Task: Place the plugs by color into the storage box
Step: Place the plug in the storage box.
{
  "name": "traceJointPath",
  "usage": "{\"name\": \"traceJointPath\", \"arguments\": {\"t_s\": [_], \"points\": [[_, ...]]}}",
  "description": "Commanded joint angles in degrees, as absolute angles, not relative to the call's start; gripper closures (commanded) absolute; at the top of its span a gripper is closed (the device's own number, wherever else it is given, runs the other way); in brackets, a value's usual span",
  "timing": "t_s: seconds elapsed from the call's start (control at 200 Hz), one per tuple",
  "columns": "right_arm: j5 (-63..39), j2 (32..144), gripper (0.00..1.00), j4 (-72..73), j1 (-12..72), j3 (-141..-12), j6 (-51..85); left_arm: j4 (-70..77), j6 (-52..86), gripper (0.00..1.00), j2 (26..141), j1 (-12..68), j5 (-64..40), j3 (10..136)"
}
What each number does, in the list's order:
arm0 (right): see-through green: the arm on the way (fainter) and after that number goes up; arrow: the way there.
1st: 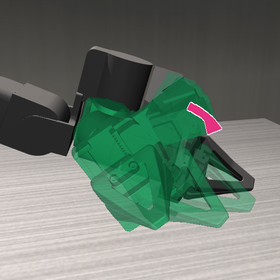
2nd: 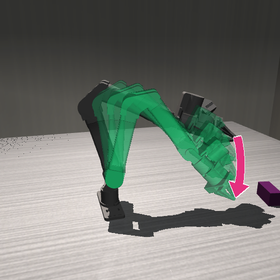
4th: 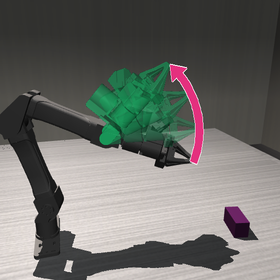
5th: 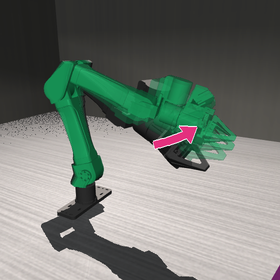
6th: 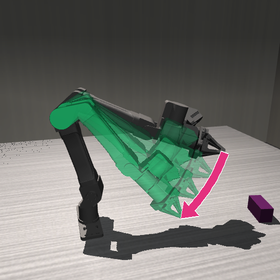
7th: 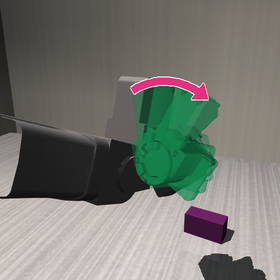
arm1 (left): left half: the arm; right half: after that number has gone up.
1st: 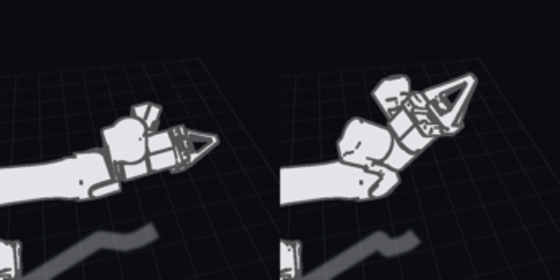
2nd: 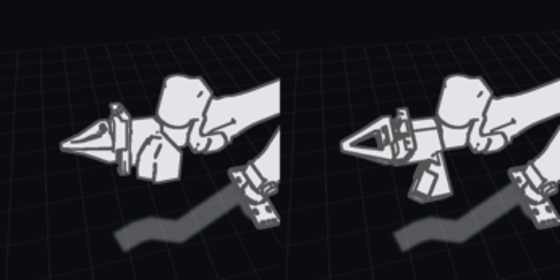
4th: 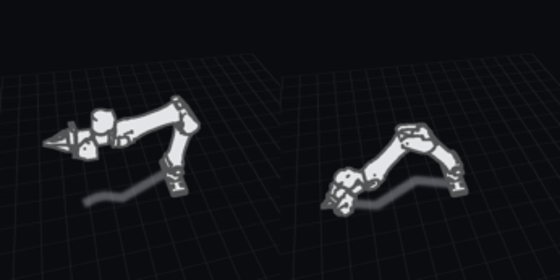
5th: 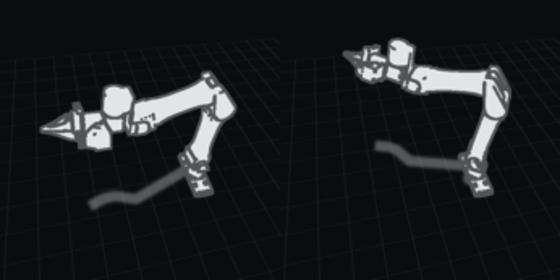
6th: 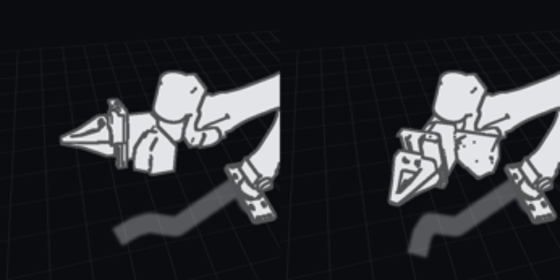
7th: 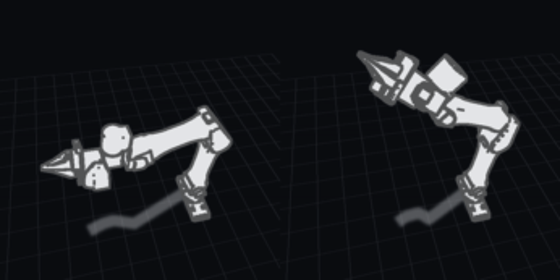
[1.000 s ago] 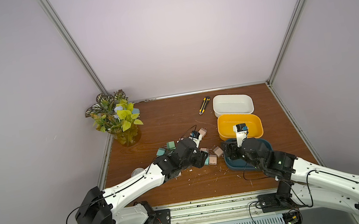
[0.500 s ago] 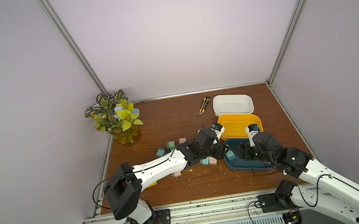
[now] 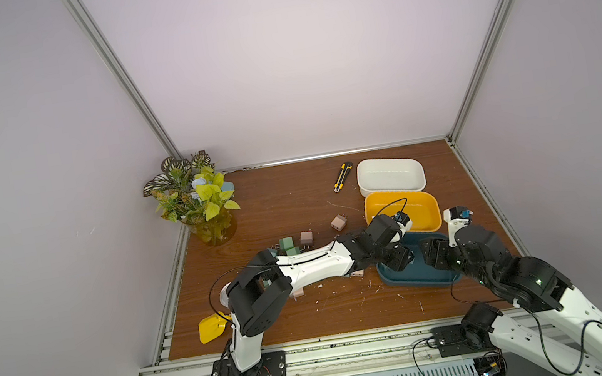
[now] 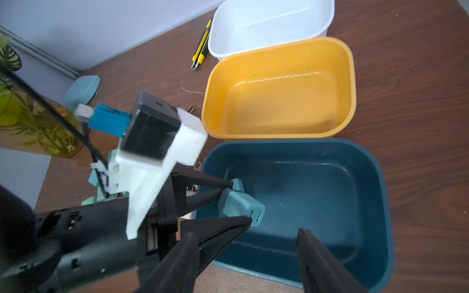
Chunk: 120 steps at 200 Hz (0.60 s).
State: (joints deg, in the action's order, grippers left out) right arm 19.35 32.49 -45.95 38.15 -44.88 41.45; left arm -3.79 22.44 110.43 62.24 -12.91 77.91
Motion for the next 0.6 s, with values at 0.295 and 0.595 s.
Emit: {"name": "traceJointPath", "arguments": {"t_s": [0.295,0.595], "points": [[23.5,30.6,0.31,-46.7,38.0,-44.6,42.4,-4.3,21.5,0.34,110.7,63.0,-12.6,82.4],[20.4,30.8,0.32,-44.2,38.0,-42.1,42.7,-4.2,21.1,0.34,109.3,63.0,-10.8,81.8]]}}
